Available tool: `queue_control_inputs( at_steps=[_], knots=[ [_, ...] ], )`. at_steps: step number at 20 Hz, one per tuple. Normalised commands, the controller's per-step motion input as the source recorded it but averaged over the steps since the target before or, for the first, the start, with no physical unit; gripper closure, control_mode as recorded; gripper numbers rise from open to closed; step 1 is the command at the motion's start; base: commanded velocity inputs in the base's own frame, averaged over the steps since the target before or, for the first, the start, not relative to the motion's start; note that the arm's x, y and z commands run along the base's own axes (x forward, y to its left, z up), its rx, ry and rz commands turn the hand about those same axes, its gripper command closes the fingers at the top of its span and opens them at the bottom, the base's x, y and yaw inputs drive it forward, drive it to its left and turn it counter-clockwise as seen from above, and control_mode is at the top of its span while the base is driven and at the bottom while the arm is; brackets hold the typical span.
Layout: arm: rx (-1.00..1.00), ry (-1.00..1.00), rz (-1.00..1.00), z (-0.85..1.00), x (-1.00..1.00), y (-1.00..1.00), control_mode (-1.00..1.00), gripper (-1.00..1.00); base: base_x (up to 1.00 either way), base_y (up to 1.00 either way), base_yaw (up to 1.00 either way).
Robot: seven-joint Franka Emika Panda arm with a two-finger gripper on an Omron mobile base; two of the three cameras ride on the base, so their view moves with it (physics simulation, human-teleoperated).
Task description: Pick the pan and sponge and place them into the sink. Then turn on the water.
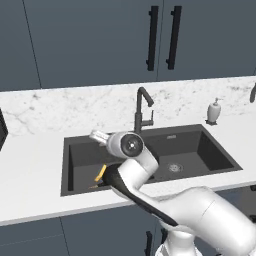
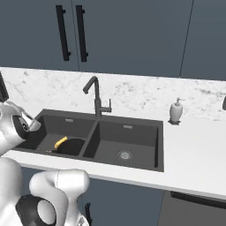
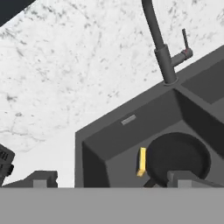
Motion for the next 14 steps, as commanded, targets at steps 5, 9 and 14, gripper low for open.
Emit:
queue_control_inputs(
  at_steps=[5, 9, 14],
  knots=[
    [-0.14, -0.03, 0.09, 0.69, -0.76, -0.31, -1.00, -1.00, 0.00, 0.00, 0.00],
    [-0.19, -0.19, 0.12, 0.76, -0.55, -0.31, -1.00, -1.00, 0.00, 0.00, 0.00],
    [-0.16, -0.19, 0.15, 0.50, -0.20, -0.47, -1.00, -1.00, 0.00, 0.00, 0.00]
  ],
)
